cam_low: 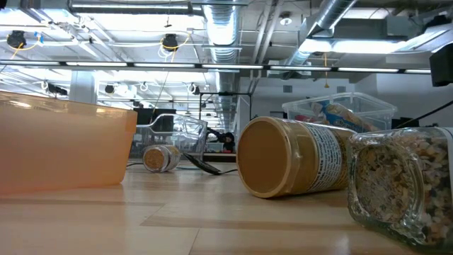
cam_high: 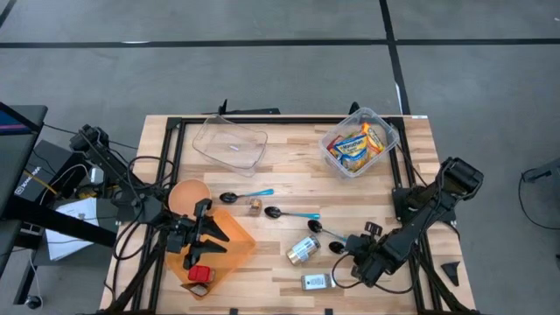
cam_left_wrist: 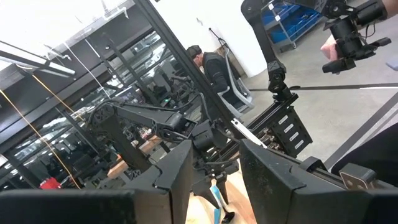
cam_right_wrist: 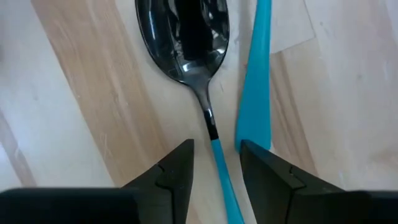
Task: Pick & Place Food Item
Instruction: Put the blue spoon into the left transparent bin
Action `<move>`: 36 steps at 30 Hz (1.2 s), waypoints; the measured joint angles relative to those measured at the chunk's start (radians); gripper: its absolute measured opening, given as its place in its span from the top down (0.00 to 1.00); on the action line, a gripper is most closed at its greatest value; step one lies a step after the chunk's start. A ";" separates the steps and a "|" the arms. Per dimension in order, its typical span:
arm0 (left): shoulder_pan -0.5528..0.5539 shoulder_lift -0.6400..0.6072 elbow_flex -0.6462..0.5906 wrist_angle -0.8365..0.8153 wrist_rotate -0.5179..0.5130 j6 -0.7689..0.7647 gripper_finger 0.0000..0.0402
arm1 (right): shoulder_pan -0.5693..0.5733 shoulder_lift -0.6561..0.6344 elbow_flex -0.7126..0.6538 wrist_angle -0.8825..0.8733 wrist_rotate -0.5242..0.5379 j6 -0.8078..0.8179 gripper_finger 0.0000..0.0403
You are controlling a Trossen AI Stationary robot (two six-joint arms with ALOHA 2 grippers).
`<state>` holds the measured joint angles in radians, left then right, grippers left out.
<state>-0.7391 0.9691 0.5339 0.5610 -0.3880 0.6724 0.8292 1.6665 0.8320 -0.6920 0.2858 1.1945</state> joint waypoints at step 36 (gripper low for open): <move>0.000 0.000 0.000 -0.004 0.000 -0.005 0.69 | 0.042 -0.015 0.036 -0.117 0.048 0.049 0.69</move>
<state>-0.7391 0.9695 0.5339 0.5573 -0.3878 0.6674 0.8709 1.6520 0.8677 -0.8090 0.3340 1.2431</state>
